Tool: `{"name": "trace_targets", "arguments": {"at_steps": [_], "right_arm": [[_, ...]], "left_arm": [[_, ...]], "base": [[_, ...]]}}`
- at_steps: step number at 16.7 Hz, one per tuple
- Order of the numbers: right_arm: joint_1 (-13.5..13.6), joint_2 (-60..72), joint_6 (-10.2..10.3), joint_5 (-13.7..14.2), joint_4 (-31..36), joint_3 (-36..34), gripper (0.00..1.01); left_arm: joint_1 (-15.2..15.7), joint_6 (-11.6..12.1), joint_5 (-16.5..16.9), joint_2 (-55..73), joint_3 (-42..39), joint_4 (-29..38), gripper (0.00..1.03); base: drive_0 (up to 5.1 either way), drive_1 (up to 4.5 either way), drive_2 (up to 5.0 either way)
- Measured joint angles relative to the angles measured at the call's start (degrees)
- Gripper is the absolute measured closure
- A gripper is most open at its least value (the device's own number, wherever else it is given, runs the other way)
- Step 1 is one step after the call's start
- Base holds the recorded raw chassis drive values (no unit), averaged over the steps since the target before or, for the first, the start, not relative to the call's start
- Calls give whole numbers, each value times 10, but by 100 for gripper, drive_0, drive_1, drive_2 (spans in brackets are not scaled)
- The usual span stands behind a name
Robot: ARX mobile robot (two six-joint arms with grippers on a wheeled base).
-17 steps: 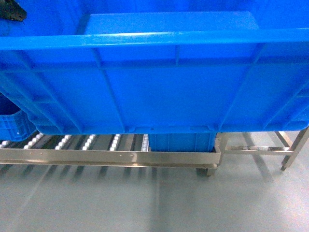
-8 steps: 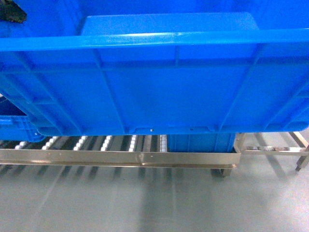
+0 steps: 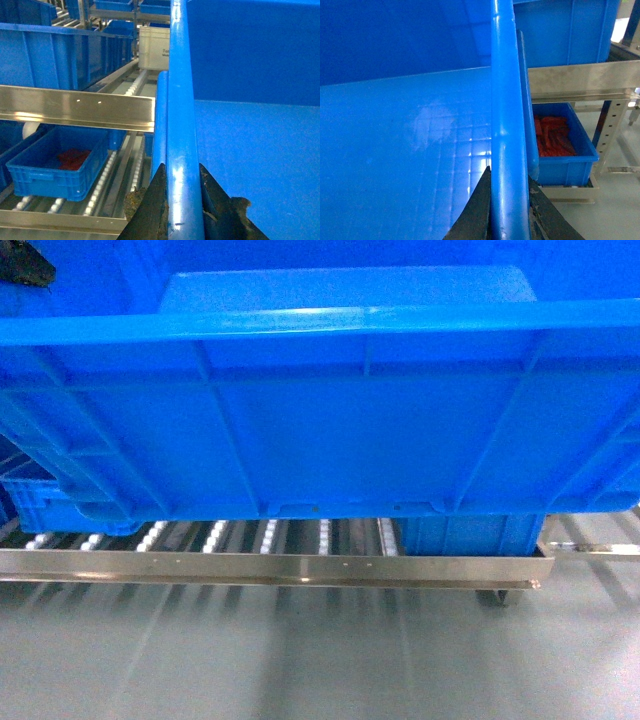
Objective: Place box next to blue box on left shelf
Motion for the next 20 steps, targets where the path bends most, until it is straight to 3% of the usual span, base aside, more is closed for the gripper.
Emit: {"name": "trace_targets", "arguments": {"at_steps": [10,20], "right_arm": [[0,0,0,0,2,0,93],[4,0,0,2,0,0,93]], "left_arm": [[0,0,0,0,0,1,93],[3,0,1,0,0,1,93]], "base": [[-496,245,245],[-4,-4,-4]]}}
